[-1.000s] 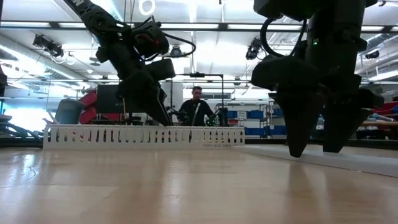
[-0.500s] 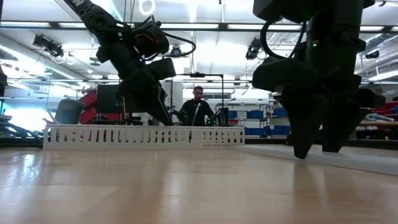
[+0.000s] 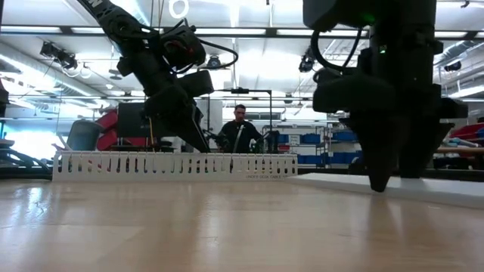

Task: Ziptie cables
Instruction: Close the white cable duct

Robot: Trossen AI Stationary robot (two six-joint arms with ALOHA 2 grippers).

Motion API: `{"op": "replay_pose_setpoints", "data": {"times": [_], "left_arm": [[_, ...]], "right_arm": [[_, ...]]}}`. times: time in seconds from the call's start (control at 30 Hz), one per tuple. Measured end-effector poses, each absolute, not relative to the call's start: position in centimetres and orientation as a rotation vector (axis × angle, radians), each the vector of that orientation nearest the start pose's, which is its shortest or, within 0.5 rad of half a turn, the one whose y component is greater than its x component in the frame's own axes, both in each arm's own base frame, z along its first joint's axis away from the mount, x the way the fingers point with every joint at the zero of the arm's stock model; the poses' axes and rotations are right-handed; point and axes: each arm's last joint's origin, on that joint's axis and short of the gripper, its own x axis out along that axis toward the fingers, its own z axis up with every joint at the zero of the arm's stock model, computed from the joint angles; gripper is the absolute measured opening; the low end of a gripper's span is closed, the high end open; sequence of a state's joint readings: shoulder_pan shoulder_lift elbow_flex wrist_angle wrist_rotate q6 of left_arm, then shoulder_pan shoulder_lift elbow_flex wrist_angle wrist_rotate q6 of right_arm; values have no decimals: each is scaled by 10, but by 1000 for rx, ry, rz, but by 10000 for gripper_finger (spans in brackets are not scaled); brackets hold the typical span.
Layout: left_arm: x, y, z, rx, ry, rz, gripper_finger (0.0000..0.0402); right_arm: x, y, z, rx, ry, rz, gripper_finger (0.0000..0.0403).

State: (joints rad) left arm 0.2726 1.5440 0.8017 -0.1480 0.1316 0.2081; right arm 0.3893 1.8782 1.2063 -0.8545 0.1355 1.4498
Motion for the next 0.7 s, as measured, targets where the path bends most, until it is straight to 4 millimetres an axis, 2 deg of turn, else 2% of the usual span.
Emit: {"op": "replay_pose_setpoints", "data": {"times": [0.27,0.5,0.7], "left_arm": [[285,76,171,16,881,40,184],[285,76,171,12,880,41,184],[285,76,171,12,879,42,184]], "right_arm": [[310,122,161,724,1272,-859,215],[314,122,174,641,1238,-863,194],[314,121,179,609,1223,-882,191]]}}
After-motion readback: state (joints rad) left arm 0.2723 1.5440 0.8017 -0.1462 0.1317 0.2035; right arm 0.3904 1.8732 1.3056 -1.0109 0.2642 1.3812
